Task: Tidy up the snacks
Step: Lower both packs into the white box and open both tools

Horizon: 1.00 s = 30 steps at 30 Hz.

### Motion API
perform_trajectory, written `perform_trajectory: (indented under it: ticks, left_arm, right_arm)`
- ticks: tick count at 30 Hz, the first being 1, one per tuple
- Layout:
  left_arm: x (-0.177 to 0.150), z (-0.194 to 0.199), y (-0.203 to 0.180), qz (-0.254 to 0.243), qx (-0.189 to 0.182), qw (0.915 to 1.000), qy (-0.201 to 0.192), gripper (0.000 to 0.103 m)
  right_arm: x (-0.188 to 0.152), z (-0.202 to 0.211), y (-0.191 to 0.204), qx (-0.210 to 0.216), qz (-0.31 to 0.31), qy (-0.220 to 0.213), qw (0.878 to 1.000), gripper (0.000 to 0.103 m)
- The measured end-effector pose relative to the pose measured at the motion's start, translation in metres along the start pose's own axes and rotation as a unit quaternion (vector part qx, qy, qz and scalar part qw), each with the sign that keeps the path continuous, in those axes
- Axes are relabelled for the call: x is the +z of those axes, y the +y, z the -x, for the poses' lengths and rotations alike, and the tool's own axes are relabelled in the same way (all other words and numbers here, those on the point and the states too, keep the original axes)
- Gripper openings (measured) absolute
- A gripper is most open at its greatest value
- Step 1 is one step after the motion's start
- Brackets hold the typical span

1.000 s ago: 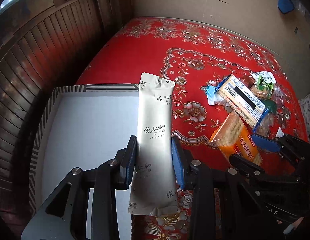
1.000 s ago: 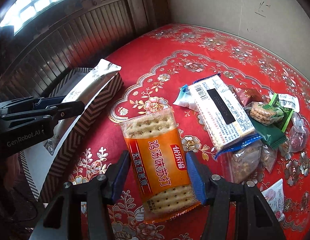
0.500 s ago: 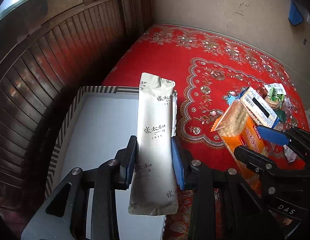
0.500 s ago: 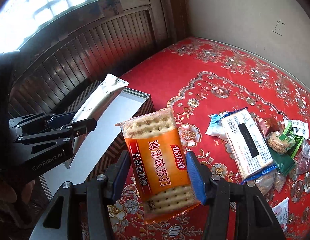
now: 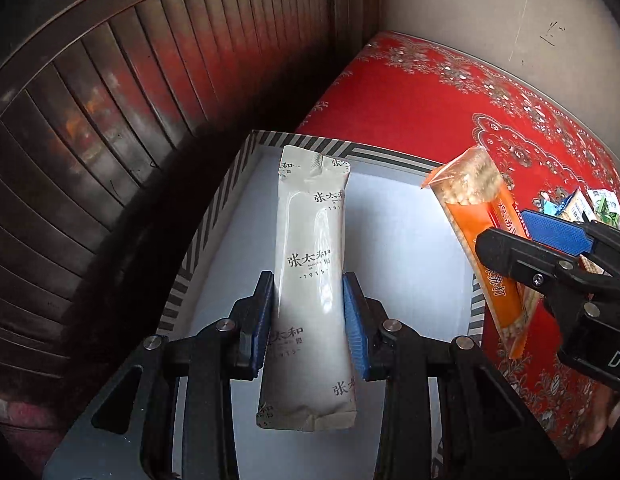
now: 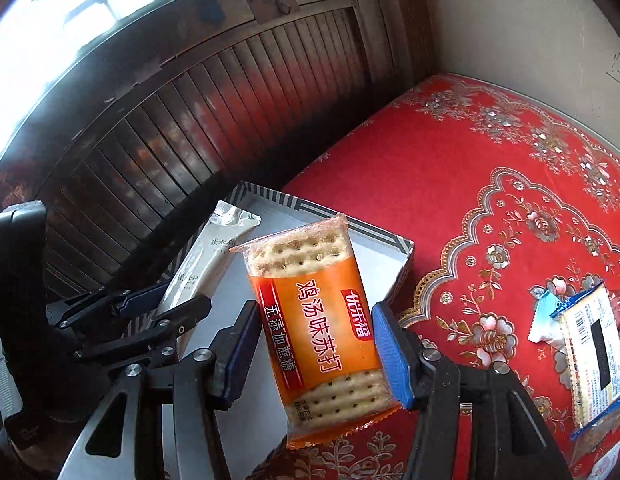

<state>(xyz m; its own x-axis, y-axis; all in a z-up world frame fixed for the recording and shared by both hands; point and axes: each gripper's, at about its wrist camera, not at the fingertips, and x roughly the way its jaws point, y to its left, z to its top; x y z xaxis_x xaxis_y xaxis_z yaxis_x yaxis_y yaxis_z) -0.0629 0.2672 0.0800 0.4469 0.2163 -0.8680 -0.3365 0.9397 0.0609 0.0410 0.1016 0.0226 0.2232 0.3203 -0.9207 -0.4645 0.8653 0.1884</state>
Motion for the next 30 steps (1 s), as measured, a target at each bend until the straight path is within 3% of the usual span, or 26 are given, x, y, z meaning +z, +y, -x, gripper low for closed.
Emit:
perform_trajectory:
  ticks: [12,15,22,24,27,30]
  left_arm:
    - [-0.006,-0.038,0.022,0.023,0.004,0.9984,0.052,0.033]
    - [-0.01,-0.044,0.024,0.028,0.007,0.9977,0.062,0.034]
    - [-0.016,-0.044,0.034,0.053,0.006,0.9963,0.067,0.037]
    - [-0.016,-0.037,0.035,0.057,0.007,0.9966,0.059,0.04]
    - [-0.013,-0.025,0.03,0.055,0.006,0.9978,0.035,0.041]
    - [-0.01,-0.011,0.022,0.054,0.0,0.9984,0.015,0.055]
  right_arm:
    - [0.014,-0.066,0.009,0.012,-0.03,0.05,0.998,0.053]
    - [0.011,-0.071,0.01,0.024,-0.036,0.065,0.997,0.047]
    - [0.004,-0.053,0.005,0.036,-0.043,0.052,0.997,0.047]
    - [0.0,-0.042,0.005,0.028,-0.033,0.041,0.998,0.056]
    - [-0.006,-0.025,0.003,0.014,-0.023,0.025,0.999,0.057]
    - [-0.011,-0.01,-0.004,-0.004,-0.017,0.014,1.0,0.059]
